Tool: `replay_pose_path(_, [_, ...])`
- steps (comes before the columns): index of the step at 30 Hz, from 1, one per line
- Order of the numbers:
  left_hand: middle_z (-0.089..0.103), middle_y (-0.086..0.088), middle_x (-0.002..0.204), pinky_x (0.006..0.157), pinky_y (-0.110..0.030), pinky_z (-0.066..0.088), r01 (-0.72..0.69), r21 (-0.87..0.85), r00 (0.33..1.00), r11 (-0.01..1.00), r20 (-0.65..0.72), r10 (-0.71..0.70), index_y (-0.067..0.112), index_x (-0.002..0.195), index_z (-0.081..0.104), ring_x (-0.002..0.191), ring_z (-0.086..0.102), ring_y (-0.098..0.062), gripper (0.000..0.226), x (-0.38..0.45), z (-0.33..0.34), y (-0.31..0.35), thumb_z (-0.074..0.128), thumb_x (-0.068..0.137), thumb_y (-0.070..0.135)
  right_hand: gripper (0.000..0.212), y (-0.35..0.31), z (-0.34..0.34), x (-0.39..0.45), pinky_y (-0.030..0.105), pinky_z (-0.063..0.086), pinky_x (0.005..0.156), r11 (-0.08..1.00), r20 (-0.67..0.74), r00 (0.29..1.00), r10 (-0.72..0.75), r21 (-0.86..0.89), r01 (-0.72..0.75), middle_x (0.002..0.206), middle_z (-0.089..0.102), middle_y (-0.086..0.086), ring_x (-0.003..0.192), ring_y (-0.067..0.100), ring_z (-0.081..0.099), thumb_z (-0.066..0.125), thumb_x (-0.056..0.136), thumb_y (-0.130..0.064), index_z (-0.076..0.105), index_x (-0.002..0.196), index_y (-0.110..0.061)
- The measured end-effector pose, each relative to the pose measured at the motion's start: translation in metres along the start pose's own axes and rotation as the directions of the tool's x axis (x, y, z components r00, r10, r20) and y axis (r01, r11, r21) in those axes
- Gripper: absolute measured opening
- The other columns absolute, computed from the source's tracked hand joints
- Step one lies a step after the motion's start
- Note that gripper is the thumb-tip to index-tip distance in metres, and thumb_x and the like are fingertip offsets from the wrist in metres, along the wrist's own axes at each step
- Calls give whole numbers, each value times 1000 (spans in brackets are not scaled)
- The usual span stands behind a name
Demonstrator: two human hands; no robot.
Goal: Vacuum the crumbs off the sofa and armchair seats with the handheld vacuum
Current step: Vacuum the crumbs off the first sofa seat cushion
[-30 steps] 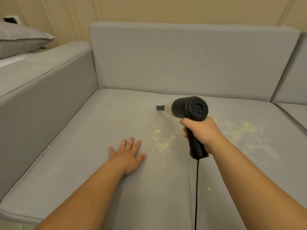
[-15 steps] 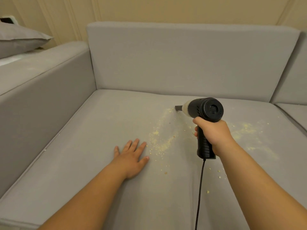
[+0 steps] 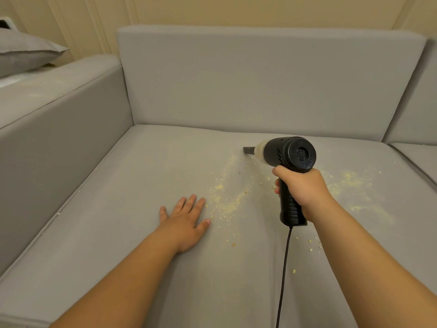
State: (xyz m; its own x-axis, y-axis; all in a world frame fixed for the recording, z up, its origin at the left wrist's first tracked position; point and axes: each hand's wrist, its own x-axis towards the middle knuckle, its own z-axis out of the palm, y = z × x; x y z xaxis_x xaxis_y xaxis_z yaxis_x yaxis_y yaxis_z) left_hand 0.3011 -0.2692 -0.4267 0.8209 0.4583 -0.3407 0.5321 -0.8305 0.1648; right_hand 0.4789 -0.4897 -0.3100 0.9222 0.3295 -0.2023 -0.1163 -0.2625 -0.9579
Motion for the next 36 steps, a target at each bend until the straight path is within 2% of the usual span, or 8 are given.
replay_pose_path(9, [-18, 15, 170, 122, -65, -6, 3, 2, 1000, 1000, 2, -3, 35, 164, -9, 157, -15, -12, 73, -1, 0, 0, 17, 103, 66, 14, -5, 12, -13, 56, 62, 89, 1000, 124, 992, 24, -12, -23, 71, 73, 11, 72, 27, 68, 76, 86, -15, 73, 96, -6])
replay_pose_path(14, [-18, 15, 170, 122, -64, -7, 6, 3, 1000, 1000, -2, -6, 35, 164, -10, 157, -15, -12, 73, -3, 1, 0, 17, 103, 66, 11, -7, 5, -17, 51, 63, 86, 999, -1, 1000, 12, 35, -12, 76, 74, 10, 71, 24, 71, 77, 85, -17, 73, 91, -10])
replay_pose_path(18, [-19, 15, 170, 122, -64, -7, 5, 3, 1000, 1000, 10, -5, 34, 164, -10, 157, -15, -12, 73, -4, 0, -1, 17, 103, 66, 11, -8, -12, -18, 48, 63, 84, 996, -77, 996, 36, 80, -30, 84, 73, 12, 70, 22, 71, 77, 87, -16, 70, 96, -17])
replay_pose_path(28, [-18, 14, 170, 122, -65, -6, 4, 6, 1000, 1000, 15, -4, 34, 164, -9, 158, -14, -12, 73, -2, -2, 0, 16, 104, 66, 12, -5, -10, -23, 43, 61, 75, 996, -5, 998, 65, 62, -64, 80, 72, 13, 65, 23, 70, 77, 86, -15, 73, 97, -11])
replay_pose_path(31, [-17, 14, 170, 122, -65, -6, 1, 4, 1000, 1000, 10, -1, 34, 164, -8, 158, -14, -13, 73, -2, -1, -1, 17, 103, 66, 13, -4, -8, -23, 45, 62, 77, 997, 16, 998, 60, 55, -61, 80, 72, 13, 65, 23, 70, 76, 86, -14, 72, 97, -10])
replay_pose_path(34, [-17, 14, 171, 122, -65, -6, 5, 2, 1000, 1000, 10, -5, 34, 164, -8, 158, -14, -13, 73, -2, -1, -1, 17, 103, 66, 18, -4, -4, -25, 48, 64, 81, 998, 84, 995, 62, 11, -63, 78, 73, 12, 65, 23, 71, 77, 86, -16, 73, 102, -9])
replay_pose_path(36, [-16, 14, 171, 122, -65, -5, 7, -2, 1000, 1000, 7, -7, 34, 165, -7, 158, -13, -13, 73, -1, -1, 0, 17, 103, 66, 20, -5, -1, -28, 45, 63, 77, 998, 139, 989, 57, -23, -54, 76, 74, 12, 64, 23, 70, 78, 85, -16, 73, 103, -8])
